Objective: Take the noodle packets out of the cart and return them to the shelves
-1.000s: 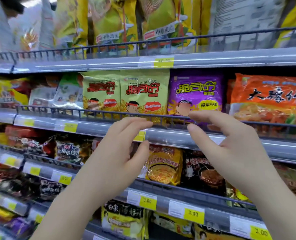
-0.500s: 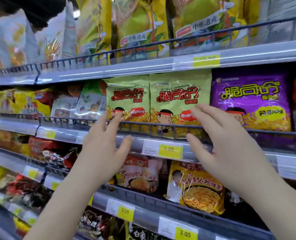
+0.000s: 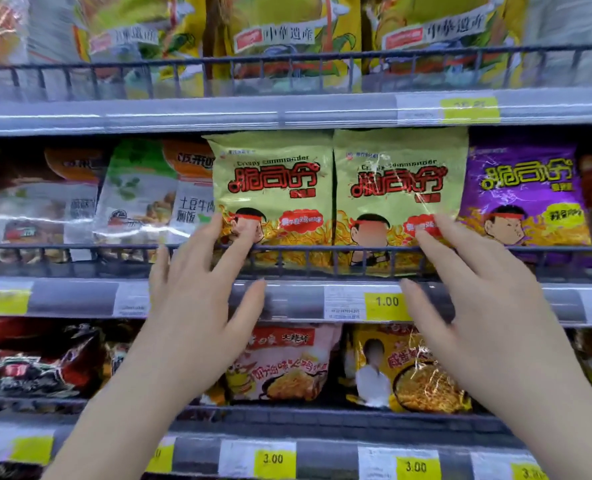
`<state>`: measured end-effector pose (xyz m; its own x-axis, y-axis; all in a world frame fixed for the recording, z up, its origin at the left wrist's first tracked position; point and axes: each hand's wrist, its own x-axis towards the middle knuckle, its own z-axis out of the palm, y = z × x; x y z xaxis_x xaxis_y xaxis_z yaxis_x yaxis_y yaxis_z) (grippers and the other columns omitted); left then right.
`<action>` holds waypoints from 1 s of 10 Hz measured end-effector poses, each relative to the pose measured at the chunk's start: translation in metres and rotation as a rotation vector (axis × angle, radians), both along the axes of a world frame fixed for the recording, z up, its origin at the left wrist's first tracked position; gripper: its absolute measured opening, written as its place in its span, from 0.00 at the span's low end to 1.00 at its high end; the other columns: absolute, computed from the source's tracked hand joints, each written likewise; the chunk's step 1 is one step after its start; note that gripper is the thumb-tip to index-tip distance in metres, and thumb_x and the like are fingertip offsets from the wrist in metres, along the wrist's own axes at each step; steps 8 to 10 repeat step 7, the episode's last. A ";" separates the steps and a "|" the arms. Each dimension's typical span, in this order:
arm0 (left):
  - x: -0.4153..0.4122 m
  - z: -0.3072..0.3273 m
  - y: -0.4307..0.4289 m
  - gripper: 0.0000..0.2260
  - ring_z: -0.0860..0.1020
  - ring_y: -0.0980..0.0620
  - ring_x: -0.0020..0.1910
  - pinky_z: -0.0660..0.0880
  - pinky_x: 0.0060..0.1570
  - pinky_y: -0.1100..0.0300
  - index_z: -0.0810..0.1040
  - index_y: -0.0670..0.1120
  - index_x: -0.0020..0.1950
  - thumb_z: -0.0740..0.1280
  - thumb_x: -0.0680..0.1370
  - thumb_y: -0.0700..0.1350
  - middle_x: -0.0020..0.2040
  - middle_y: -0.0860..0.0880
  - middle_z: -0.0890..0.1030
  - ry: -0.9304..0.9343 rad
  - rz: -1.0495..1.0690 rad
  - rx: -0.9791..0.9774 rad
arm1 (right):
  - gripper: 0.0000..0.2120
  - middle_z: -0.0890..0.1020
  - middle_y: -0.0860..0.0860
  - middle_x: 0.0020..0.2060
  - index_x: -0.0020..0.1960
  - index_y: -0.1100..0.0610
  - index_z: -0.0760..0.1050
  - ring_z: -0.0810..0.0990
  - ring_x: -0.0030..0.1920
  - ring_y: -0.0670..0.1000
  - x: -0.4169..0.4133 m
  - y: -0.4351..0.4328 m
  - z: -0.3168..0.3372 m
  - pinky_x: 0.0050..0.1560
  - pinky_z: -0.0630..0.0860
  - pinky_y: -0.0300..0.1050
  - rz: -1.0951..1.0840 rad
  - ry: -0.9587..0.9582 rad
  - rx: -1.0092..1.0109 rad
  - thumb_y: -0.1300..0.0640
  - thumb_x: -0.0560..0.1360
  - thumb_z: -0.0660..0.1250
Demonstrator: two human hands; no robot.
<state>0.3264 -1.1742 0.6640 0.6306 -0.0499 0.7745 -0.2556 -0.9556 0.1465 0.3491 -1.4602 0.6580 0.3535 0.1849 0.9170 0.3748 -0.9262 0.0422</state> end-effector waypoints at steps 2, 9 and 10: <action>-0.010 0.000 -0.040 0.27 0.55 0.50 0.81 0.48 0.80 0.40 0.63 0.54 0.81 0.54 0.81 0.57 0.82 0.50 0.59 -0.171 -0.165 0.052 | 0.28 0.71 0.58 0.76 0.76 0.58 0.71 0.71 0.74 0.60 -0.011 -0.010 0.016 0.70 0.72 0.62 -0.044 0.039 0.083 0.46 0.80 0.64; 0.008 -0.003 -0.096 0.29 0.63 0.45 0.80 0.48 0.77 0.42 0.67 0.52 0.79 0.52 0.81 0.62 0.78 0.48 0.70 -0.130 -0.102 0.189 | 0.30 0.76 0.57 0.71 0.74 0.63 0.72 0.71 0.74 0.58 -0.020 -0.026 0.016 0.76 0.68 0.55 0.001 0.203 0.048 0.45 0.79 0.62; 0.008 -0.003 -0.096 0.29 0.63 0.45 0.80 0.48 0.77 0.42 0.67 0.52 0.79 0.52 0.81 0.62 0.78 0.48 0.70 -0.130 -0.102 0.189 | 0.30 0.76 0.57 0.71 0.74 0.63 0.72 0.71 0.74 0.58 -0.020 -0.026 0.016 0.76 0.68 0.55 0.001 0.203 0.048 0.45 0.79 0.62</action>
